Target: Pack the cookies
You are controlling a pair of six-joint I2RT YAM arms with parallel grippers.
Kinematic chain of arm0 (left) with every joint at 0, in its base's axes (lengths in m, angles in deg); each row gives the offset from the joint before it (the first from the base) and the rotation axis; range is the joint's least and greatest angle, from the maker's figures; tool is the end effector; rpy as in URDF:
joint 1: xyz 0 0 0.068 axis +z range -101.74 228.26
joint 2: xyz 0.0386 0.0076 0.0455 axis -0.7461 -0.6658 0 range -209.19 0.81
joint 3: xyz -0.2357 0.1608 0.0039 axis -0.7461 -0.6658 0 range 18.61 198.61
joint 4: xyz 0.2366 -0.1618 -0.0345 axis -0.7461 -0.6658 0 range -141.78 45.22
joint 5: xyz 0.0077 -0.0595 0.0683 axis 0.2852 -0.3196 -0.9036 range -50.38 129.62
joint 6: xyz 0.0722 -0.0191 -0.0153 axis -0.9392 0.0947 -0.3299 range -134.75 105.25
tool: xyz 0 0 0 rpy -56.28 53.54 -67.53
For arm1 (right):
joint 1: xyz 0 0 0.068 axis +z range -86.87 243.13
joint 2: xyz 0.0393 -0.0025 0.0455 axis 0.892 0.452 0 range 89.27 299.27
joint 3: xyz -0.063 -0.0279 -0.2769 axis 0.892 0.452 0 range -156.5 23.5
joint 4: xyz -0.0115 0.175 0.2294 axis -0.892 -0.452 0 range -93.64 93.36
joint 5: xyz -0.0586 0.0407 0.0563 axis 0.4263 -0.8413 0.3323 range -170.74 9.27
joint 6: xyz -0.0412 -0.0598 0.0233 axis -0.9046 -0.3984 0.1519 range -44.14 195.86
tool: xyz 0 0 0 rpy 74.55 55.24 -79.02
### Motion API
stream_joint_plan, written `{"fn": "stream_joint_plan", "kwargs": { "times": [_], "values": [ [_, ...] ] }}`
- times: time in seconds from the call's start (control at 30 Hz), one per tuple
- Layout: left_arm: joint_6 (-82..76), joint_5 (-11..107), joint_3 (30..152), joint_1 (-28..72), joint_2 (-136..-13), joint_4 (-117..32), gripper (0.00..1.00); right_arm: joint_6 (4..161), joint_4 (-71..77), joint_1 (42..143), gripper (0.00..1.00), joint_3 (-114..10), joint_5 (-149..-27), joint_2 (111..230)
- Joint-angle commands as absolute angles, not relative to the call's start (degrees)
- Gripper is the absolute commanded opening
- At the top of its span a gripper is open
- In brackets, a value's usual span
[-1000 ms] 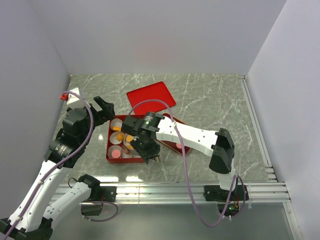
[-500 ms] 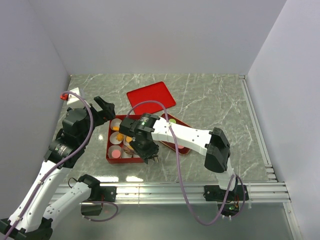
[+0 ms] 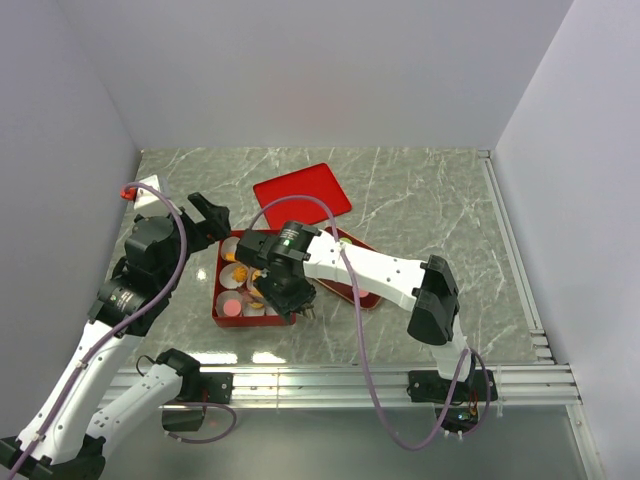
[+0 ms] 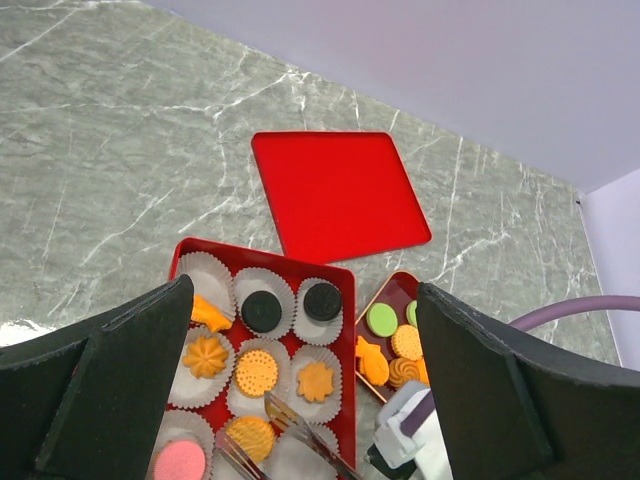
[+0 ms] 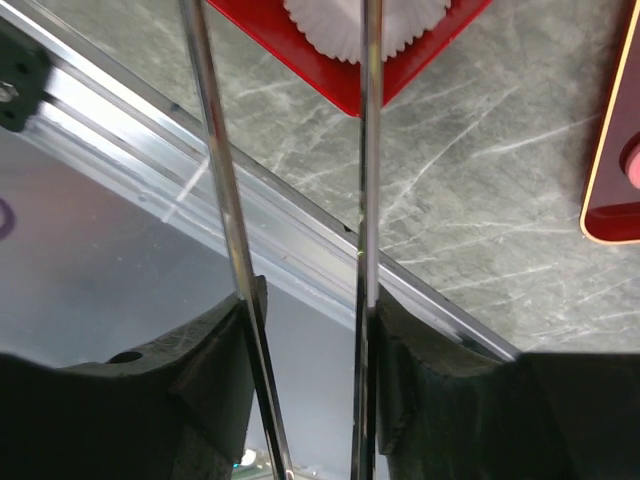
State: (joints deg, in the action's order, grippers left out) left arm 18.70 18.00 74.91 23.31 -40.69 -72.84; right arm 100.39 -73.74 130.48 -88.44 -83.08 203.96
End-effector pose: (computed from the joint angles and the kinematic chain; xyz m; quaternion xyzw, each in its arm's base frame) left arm 0.1846 -0.0597 0.3942 -0.1733 0.7593 -0.1691 0.6040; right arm 0.1656 0.4041 0.2754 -0.3653 0.9265 0.0777 0.0468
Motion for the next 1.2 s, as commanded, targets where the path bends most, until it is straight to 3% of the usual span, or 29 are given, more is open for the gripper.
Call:
{"fn": "stream_joint_plan", "kwargs": {
  "times": [0.0,0.7,1.17],
  "values": [
    [18.12,19.06,75.65,23.21,-41.03,-70.62,0.99,99.94,-75.74,130.63,0.51,-92.78,-81.70,204.32],
    [17.50,18.53,76.79,23.30,-42.43,-69.48,0.99,101.35,-77.50,126.86,0.52,-89.45,-78.54,197.47],
    [15.39,16.95,77.68,23.21,-43.22,-68.43,0.99,103.28,-71.88,114.11,0.52,-71.18,-78.98,183.15]
  ]
}}
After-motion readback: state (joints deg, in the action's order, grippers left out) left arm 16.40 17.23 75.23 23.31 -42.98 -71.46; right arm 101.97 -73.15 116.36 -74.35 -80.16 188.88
